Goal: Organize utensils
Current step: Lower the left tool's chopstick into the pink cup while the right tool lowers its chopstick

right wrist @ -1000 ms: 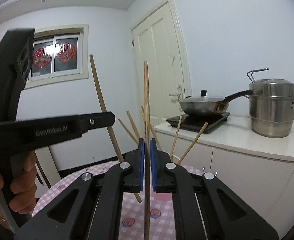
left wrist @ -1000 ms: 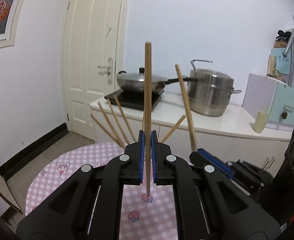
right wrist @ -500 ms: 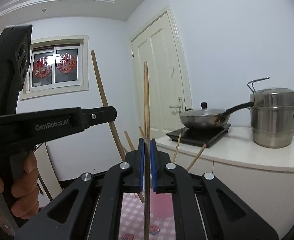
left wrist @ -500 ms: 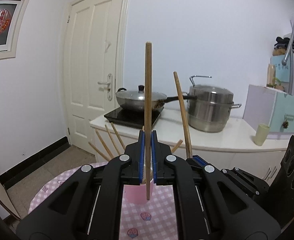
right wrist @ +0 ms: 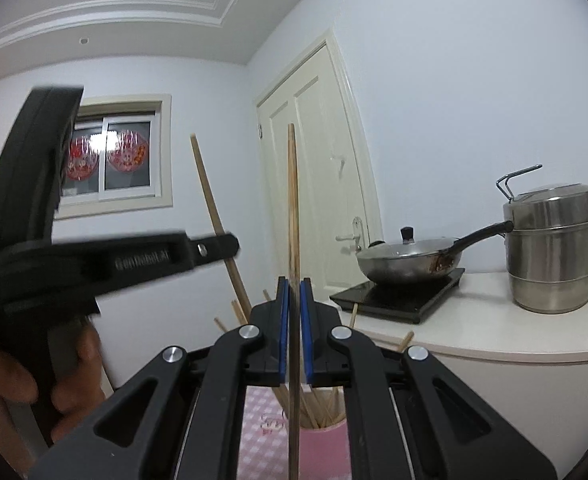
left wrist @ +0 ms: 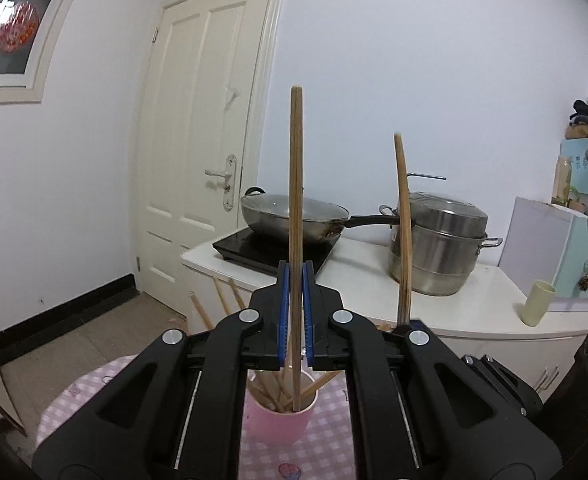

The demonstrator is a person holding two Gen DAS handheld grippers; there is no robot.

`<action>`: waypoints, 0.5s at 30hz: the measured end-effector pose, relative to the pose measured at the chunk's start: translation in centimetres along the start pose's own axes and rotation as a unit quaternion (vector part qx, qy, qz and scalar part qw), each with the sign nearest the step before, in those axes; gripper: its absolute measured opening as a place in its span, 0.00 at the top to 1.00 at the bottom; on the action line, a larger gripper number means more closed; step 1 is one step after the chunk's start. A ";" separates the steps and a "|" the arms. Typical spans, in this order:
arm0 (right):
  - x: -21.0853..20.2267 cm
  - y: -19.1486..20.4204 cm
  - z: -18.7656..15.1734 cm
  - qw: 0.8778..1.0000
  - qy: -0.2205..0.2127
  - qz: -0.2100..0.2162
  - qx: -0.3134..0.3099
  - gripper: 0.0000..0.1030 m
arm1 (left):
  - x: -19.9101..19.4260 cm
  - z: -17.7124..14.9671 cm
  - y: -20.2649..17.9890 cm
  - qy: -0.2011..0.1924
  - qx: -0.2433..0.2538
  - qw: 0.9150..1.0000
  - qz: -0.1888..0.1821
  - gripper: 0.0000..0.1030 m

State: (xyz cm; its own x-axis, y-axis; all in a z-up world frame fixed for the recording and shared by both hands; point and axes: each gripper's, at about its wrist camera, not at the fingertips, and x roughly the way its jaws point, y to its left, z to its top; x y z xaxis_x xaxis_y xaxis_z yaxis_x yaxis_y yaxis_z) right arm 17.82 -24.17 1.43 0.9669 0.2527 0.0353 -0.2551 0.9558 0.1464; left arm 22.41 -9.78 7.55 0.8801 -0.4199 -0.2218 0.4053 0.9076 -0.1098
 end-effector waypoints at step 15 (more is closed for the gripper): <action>5.6 -2.0 -2.4 1.000 -0.010 -0.022 0.007 0.96 | 5.5 -3.8 2.1 0.037 -0.007 0.999 0.022 0.94</action>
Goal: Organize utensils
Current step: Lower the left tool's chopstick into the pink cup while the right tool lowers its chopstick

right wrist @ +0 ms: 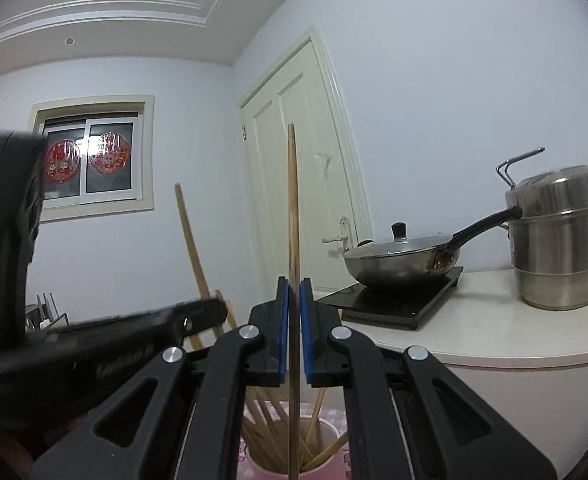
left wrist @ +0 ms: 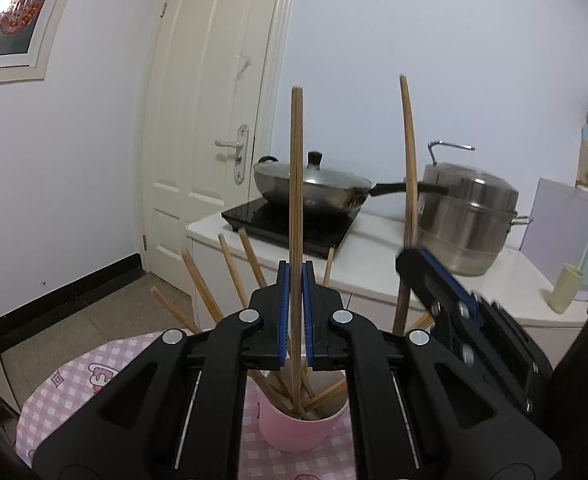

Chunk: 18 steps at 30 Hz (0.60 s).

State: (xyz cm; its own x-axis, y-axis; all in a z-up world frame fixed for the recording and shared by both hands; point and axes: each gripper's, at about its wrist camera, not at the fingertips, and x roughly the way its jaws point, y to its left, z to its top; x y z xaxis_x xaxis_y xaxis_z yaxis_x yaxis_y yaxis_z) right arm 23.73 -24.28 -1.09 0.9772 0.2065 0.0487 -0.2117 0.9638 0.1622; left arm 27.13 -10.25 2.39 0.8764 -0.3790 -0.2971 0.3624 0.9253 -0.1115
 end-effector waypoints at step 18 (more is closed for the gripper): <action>2.8 0.0 -1.2 1.000 -0.004 0.020 -0.016 0.96 | 1.7 -0.8 1.8 0.030 -0.027 0.999 -0.022 0.93</action>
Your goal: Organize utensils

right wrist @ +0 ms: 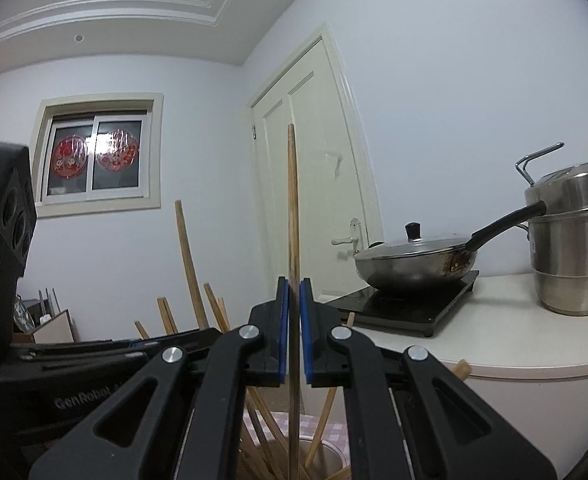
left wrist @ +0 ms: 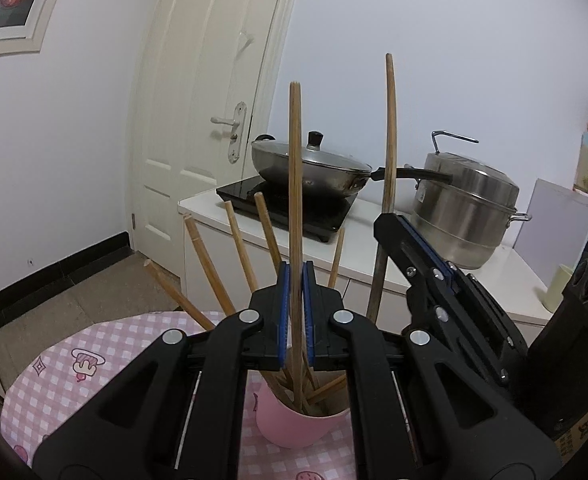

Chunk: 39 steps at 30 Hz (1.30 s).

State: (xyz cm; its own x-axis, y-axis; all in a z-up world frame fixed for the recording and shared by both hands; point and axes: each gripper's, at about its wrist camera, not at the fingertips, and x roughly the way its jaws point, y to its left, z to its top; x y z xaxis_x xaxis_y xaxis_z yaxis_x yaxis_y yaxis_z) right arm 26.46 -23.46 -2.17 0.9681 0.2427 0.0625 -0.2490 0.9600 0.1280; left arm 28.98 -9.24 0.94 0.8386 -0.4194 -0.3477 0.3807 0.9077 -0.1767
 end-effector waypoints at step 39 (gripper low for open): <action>-6.0 1.0 -4.7 0.995 0.087 -0.054 -0.015 0.81 | -3.8 -5.4 1.9 0.017 -0.011 0.999 0.034 0.39</action>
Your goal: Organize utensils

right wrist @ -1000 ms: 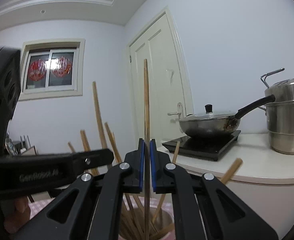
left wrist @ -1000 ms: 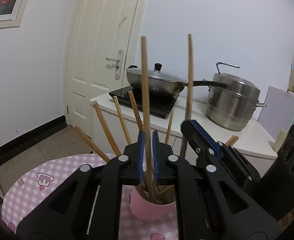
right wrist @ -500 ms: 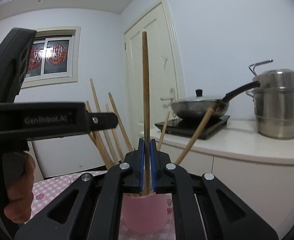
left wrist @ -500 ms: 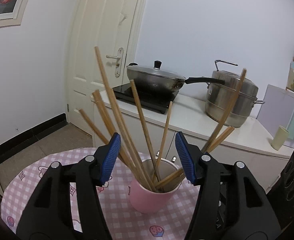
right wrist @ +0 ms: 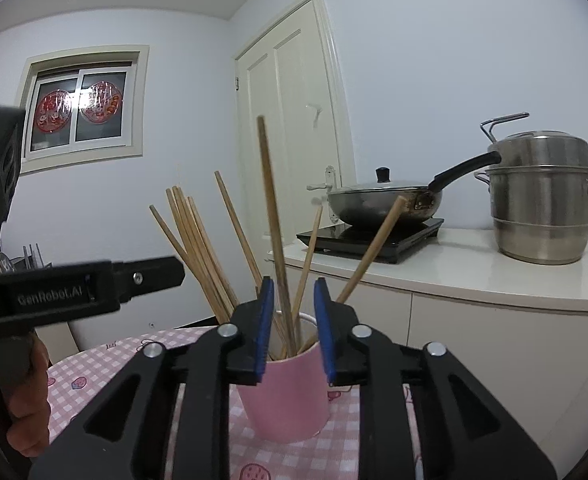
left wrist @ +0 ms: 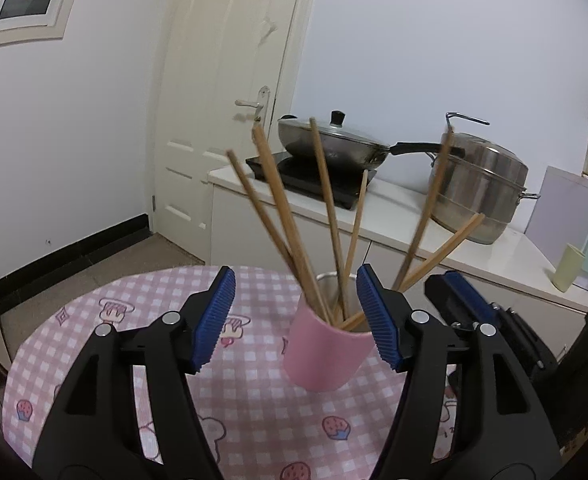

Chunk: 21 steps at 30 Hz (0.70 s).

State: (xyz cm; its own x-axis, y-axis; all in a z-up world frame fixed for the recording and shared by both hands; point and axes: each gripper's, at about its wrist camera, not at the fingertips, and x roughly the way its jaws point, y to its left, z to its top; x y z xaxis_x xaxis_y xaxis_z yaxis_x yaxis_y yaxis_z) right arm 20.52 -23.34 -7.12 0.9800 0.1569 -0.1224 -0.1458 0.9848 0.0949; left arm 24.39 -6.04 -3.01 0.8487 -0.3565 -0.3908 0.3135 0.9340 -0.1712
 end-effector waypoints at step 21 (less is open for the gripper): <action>-3.2 0.1 0.2 0.999 0.024 -0.040 0.020 0.48 | -3.3 -2.2 -1.0 -0.042 0.059 0.997 0.041 0.20</action>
State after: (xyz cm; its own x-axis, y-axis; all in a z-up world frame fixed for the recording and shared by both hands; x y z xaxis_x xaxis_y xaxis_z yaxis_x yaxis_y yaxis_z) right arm 17.37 -23.76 -6.54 0.9807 0.0820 -0.1777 -0.0606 0.9906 0.1230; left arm 20.34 -5.84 -3.49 0.9041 -0.2810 -0.3220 0.2861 0.9576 -0.0324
